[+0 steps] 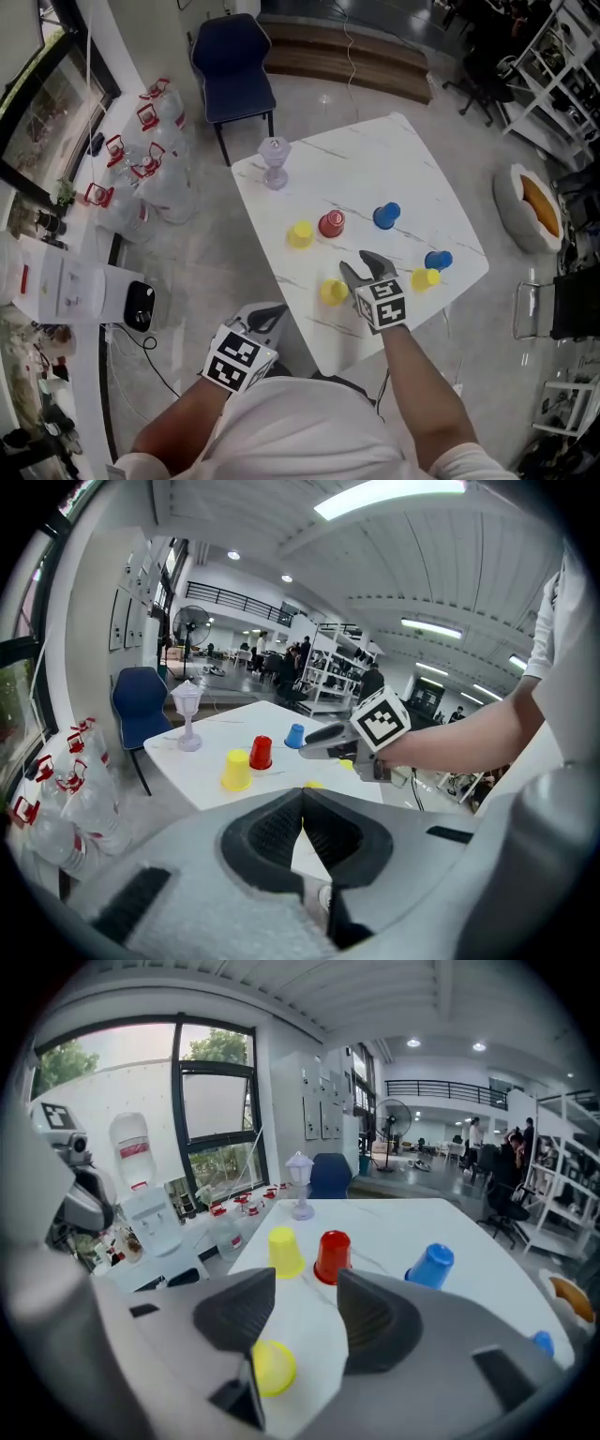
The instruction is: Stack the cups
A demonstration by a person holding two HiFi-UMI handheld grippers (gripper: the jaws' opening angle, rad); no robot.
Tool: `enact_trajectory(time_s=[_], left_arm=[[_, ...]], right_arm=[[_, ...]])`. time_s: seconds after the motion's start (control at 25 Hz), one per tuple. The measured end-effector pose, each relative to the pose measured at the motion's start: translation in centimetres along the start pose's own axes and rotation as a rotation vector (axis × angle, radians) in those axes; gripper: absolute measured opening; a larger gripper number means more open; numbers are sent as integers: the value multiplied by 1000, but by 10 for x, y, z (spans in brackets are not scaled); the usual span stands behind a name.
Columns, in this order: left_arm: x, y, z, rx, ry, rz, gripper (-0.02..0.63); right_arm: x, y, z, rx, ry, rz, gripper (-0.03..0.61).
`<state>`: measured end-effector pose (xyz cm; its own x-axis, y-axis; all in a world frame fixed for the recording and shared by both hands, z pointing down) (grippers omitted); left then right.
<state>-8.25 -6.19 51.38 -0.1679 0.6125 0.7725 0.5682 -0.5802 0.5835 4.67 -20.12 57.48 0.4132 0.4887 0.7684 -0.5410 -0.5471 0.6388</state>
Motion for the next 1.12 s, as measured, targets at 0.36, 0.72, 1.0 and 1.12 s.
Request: enact_trajectory(time_s=[0.36,0.72,1.0,1.12], left_arm=[[3,-16,-9,-55,-66,45,9],[18,-32,-25,-116,-110,27,9],[13,-23,-25,-98,-102,21,9],[7,-15,-24,-84,-90,24,9]], right_arm=[[-31,72,40,23,-28,-68,226],[-30,120,43,21,-71,-152,252],[-30,113,44,14,-62,-130,215],[-33,97,45,9,-54,-104,215]])
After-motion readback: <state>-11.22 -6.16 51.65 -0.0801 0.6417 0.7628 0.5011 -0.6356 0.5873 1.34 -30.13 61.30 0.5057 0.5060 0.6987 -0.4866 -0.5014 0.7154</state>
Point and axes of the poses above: the fingertips, and each gripper's own axes: y forward along the fingers, z to its right, x out of its underside, the point moved 1 cm from there along -y, backward along the fingers, and after that the axes turned 1 degree about -z, right-handed, at the moved point
